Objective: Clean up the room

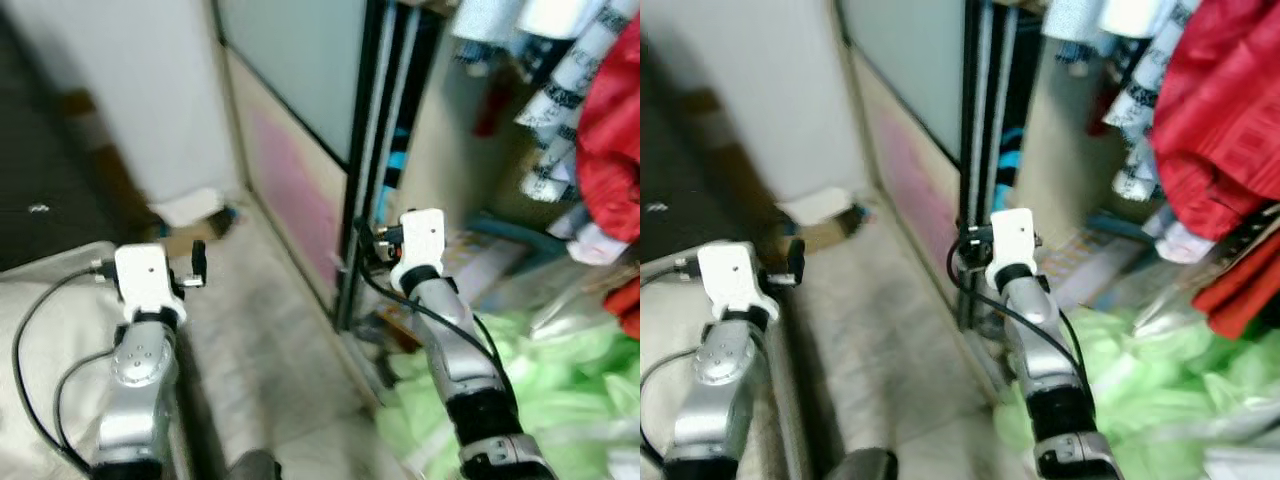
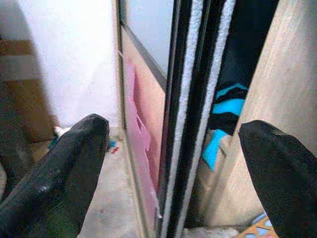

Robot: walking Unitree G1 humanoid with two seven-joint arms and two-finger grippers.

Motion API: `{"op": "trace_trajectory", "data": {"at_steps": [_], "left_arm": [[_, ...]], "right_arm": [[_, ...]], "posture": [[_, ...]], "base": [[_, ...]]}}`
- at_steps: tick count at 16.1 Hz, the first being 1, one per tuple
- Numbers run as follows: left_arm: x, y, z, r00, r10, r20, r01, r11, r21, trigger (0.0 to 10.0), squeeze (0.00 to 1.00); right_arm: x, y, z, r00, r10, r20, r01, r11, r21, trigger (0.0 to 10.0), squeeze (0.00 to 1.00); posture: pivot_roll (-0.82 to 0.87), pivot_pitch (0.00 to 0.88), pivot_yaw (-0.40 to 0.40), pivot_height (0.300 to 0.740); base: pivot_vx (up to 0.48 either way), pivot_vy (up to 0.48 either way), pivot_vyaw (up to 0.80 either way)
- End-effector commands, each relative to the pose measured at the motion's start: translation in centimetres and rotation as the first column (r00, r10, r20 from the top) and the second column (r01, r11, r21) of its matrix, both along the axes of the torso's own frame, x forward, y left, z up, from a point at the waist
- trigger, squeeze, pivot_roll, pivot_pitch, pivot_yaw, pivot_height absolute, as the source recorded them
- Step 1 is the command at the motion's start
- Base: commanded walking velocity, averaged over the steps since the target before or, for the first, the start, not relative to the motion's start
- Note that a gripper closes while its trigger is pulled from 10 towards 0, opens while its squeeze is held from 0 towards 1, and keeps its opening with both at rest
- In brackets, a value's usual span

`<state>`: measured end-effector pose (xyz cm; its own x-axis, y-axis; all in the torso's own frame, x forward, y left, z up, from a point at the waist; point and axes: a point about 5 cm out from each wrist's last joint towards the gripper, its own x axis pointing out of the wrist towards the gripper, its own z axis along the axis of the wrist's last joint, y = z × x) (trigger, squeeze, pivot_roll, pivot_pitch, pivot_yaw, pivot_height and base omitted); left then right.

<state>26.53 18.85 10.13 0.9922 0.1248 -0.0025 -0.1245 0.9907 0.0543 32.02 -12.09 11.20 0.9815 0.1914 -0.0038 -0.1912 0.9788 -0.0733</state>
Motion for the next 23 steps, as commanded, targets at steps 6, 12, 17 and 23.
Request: {"op": "trace_trajectory", "data": {"at_steps": [6,12,17,23], "left_arm": [[0.1,-0.4,0.0,1.000,-0.014,-0.013,0.014,1.000,0.001,10.0,0.00],[0.4,-0.6,-0.2,0.999,-0.027,-0.024,0.027,1.000,-0.006,10.0,0.00],[0.5,-0.6,-0.2,0.999,-0.026,-0.023,0.026,1.000,-0.005,10.0,0.00],[0.8,-0.6,0.0,1.000,-0.017,-0.014,0.017,1.000,-0.001,10.0,0.00]], "right_arm": [[0.0,-1.8,-0.2,0.997,-0.073,0.003,0.073,0.996,-0.055,10.0,0.00],[0.2,-1.7,-0.1,0.998,-0.061,0.013,0.061,0.996,-0.060,10.0,0.00],[0.5,-1.2,0.1,0.999,-0.041,0.017,0.042,0.998,-0.049,10.0,0.00],[0.7,-1.0,0.3,0.999,-0.030,0.027,0.032,0.999,-0.042,10.0,0.00]], "posture": [[0.07,0.002,-0.009,0.740],[0.07,0.000,-0.015,0.740],[0.07,0.000,-0.015,0.740],[0.07,0.000,-0.011,0.740]], "base": [[0.000,0.000,0.13],[0.000,0.000,0.80],[0.000,0.000,0.80],[0.000,0.000,0.80]]}}
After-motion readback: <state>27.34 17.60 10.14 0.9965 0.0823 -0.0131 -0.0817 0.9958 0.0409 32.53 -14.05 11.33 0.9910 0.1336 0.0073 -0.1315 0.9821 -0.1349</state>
